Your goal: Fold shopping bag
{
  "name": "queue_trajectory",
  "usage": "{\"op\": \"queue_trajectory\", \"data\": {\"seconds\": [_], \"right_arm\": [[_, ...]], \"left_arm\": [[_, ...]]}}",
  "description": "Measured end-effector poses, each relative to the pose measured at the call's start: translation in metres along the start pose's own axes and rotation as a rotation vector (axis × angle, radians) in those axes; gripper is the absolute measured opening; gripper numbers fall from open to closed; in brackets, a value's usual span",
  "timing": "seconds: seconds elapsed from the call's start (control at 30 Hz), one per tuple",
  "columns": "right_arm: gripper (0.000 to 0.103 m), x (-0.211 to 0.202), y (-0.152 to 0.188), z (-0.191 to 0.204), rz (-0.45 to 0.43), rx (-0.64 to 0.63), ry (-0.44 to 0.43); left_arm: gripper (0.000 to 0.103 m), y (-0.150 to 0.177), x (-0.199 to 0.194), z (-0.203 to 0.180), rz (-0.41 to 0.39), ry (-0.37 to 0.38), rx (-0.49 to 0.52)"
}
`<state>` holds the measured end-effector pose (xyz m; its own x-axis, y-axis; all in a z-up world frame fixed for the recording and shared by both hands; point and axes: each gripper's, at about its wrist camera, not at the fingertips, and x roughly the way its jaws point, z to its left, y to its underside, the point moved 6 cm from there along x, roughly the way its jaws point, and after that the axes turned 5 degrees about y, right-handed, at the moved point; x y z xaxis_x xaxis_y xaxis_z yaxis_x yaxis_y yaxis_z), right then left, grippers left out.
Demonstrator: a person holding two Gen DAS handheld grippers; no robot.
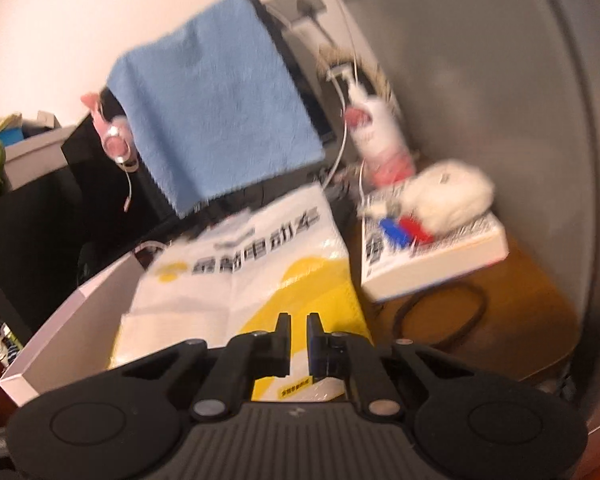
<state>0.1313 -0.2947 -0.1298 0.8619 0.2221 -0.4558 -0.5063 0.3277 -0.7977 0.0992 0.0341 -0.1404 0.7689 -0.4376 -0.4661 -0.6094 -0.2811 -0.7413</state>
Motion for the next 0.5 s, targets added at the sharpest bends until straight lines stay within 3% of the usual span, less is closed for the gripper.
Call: {"op": "queue_trajectory", "data": {"seconds": [0.1,0.17,0.2,0.3,0.37,0.5], "right_arm": [[0.007,0.013,0.006,0.0,0.049,0.01,0.0],[0.007,0.019,0.01,0.0,0.078,0.012,-0.006],[0.007,0.02,0.012,0.0,0.088,0.014,-0.007],[0.007,0.026,0.017,0.002,0.116,0.015,-0.008],[0.007,0.028,0.02,0.004,0.133,0.01,-0.017],[0.007,0.037,0.025,0.012,0.173,0.01,-0.044]], "left_arm": [[0.081,-0.005,0.008,0.0,-0.005,0.037,-0.054],[0.055,-0.008,0.012,-0.002,-0.006,0.035,-0.059],[0.049,-0.009,0.013,-0.003,-0.007,0.03,-0.059],[0.041,-0.012,0.012,-0.002,-0.029,0.003,-0.057],[0.015,-0.013,0.01,-0.002,-0.034,0.005,-0.049],[0.011,-0.015,0.001,-0.005,-0.065,0.0,-0.01]]}}
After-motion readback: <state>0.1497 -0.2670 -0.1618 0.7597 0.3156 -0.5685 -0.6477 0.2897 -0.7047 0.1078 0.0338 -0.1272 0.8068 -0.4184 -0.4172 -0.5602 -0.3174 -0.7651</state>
